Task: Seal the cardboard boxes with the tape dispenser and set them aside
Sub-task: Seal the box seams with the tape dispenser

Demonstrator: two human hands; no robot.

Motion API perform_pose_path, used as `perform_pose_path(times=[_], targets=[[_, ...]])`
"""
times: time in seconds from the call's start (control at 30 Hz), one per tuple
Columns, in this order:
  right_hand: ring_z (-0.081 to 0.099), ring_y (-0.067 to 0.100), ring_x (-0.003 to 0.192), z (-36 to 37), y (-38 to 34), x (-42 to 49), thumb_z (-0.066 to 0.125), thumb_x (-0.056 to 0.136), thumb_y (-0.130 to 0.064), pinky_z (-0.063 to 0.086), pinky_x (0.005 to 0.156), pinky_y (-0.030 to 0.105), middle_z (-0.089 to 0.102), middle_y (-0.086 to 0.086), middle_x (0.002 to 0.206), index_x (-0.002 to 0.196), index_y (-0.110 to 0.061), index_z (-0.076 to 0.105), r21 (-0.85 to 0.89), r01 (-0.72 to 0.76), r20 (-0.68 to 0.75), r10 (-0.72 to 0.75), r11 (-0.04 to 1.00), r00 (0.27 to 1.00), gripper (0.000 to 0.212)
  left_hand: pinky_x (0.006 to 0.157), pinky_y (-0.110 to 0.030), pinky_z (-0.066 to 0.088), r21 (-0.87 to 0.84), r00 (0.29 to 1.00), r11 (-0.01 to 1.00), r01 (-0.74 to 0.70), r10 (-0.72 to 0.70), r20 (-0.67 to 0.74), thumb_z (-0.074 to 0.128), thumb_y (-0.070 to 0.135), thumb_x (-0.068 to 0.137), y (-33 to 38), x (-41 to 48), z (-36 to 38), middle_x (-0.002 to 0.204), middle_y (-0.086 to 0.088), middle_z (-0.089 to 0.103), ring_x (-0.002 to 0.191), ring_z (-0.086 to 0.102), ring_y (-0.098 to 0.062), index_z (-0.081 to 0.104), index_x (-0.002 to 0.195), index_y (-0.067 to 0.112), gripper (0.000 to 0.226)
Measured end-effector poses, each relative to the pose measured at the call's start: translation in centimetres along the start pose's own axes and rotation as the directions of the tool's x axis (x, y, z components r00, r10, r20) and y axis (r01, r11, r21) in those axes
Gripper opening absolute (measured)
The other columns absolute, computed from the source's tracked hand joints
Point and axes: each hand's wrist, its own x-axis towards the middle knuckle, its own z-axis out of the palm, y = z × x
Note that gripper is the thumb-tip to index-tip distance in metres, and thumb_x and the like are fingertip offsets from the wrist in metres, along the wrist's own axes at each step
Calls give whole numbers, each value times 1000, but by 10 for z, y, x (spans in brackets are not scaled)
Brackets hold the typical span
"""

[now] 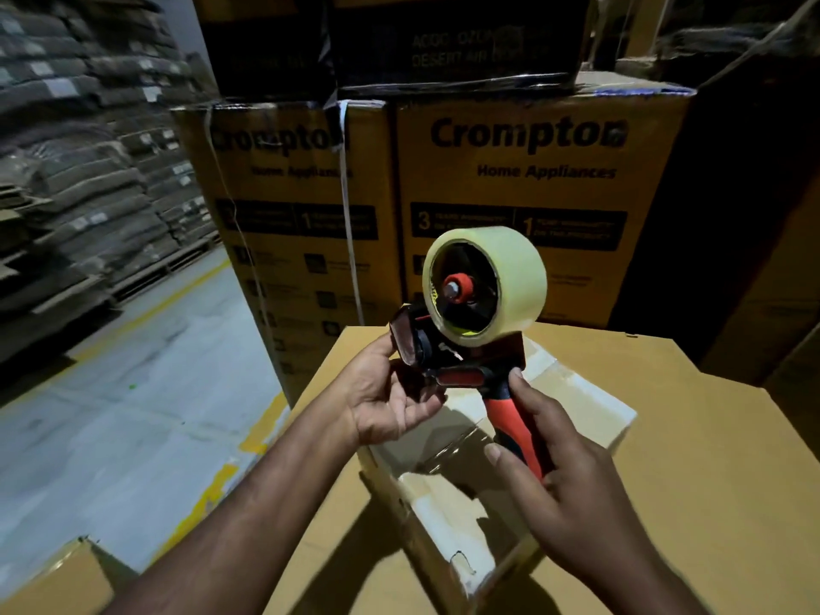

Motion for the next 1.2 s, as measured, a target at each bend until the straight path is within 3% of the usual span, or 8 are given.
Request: perform_pose_path(times=[0.17,0.27,0.4,0.67,0.83,0.93,1.0,1.2], targets=[[65,-3,83,10,-3,1,54,75,-64,49,64,8,50,-36,119,139,-67,23,69,-19,-68,24,997,997,71,51,-32,62,134,1000,991,25,-23,-10,71,30,78,4,-8,-8,77,-12,69,57,68,-17,71,90,0,32],[66,4,70,10,-1,1,60,79,-56,50,59,13,55,-31,114,140,-67,29,35,-11,-62,13,999,998,69,49,-28,60,320,998,947,37,-17,-66,63,23,94,15,-9,-24,74,-14,67,51,66,-15,70,96,-3,27],[53,7,50,13,4,-2,72,87,-33,43,51,20,68,-13,97,140,-63,35,-51,7,32,-5,999,999,71,44,-23,53,571,986,821,-17,108,-125,57,5,99,34,-9,-39,63,-11,60,47,57,-13,62,100,-1,8],[62,3,75,42,6,-4,67,90,-36,45,65,12,58,-31,112,145,-58,28,-88,-28,110,38,996,993,71,54,-29,58,821,958,570,-19,246,-148,60,5,99,43,-8,-66,70,-16,70,54,65,-18,70,99,-4,13],[58,-8,79,51,3,-7,65,92,-38,46,69,11,60,-27,98,142,-63,20,-97,-50,122,62,994,991,71,65,-43,64,991,851,133,-14,522,-58,69,19,96,37,-2,-74,77,-11,75,68,74,-27,75,84,7,18],[57,-12,81,52,4,-13,67,91,-35,45,70,10,60,-29,98,142,-63,23,-104,-54,101,65,993,993,73,67,-44,64,999,811,-31,17,586,4,68,24,96,32,2,-78,76,-3,74,71,73,-20,75,82,16,17],[60,-9,86,51,7,-20,70,89,-34,47,71,11,58,-38,101,141,-70,24,-145,-41,98,56,989,994,78,69,-39,64,999,787,-29,24,618,-1,65,26,99,34,3,-84,77,-1,73,71,71,-16,74,86,17,18],[64,-4,78,48,14,-37,76,84,-27,46,65,10,64,-32,116,141,-65,31,-182,-45,107,65,982,992,82,65,-32,57,964,907,265,-11,409,-102,59,22,103,36,0,-98,80,-3,73,74,60,-16,74,90,10,23]])
